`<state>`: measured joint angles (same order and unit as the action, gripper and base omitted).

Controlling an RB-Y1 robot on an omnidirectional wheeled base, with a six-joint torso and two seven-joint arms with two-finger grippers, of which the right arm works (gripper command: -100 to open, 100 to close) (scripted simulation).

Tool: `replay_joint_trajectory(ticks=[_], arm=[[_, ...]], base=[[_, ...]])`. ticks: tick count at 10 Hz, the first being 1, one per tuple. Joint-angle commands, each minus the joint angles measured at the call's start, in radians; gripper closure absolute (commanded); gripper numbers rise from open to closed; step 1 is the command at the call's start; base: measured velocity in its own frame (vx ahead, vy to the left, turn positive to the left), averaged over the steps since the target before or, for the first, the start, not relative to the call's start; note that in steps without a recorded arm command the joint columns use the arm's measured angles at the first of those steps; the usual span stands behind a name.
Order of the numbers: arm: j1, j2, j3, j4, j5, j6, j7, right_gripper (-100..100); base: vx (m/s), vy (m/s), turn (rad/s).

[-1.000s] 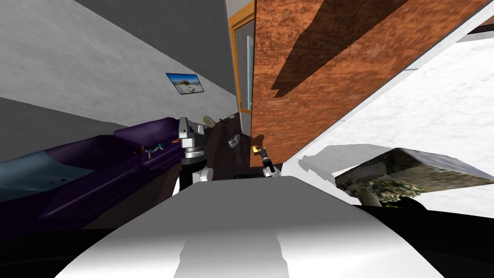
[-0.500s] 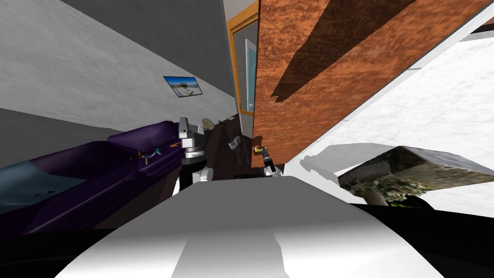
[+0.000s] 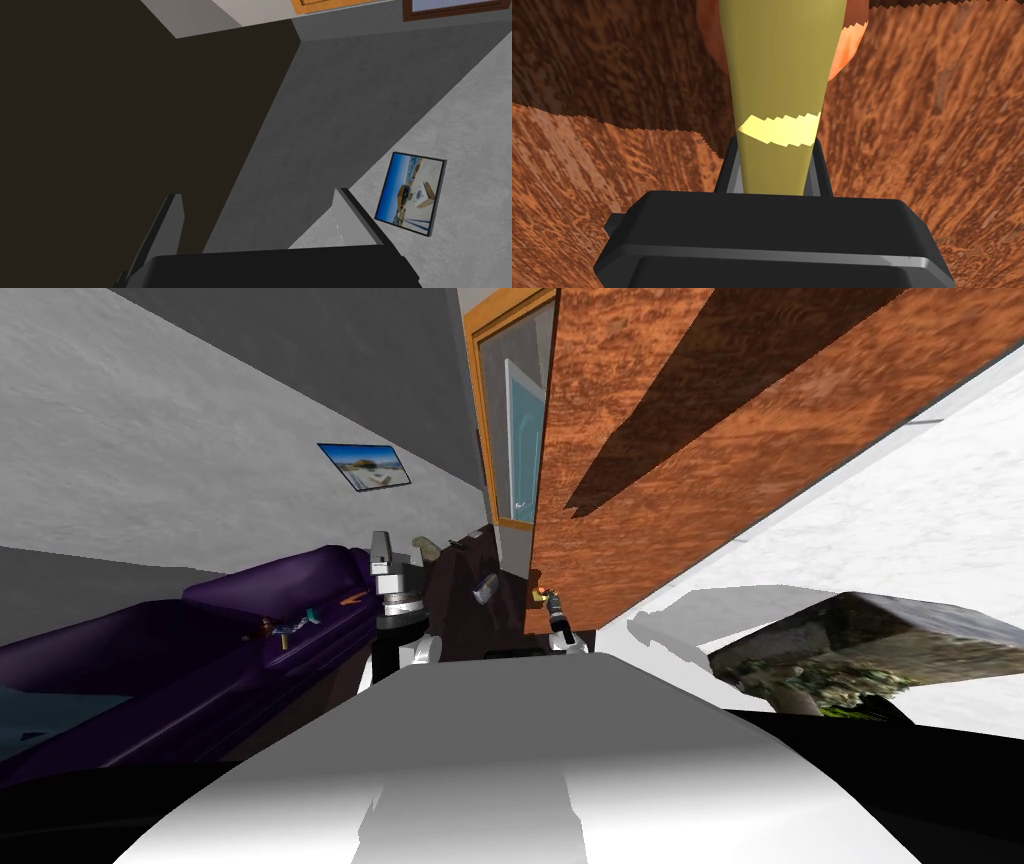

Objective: Push the door open

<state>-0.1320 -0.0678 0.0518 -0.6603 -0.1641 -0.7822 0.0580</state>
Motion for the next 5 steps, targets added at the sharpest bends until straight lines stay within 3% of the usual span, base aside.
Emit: replay_joint_trajectory(ticks=[1,3,5], arm=[[-0.004,0.011,-0.012,-0.002,-0.004,-0.001,0.005,100],[-0.005,0.017,-0.027,0.0,-0.01,-0.002,0.01,100],[-0.001,-0.003,-0.05,-0.001,-0.022,-0.002,0.015,100]], base=[[0.161,0.108,-0.059],[0.165,0.1,-0.057],[0.105,0.033,-0.048]])
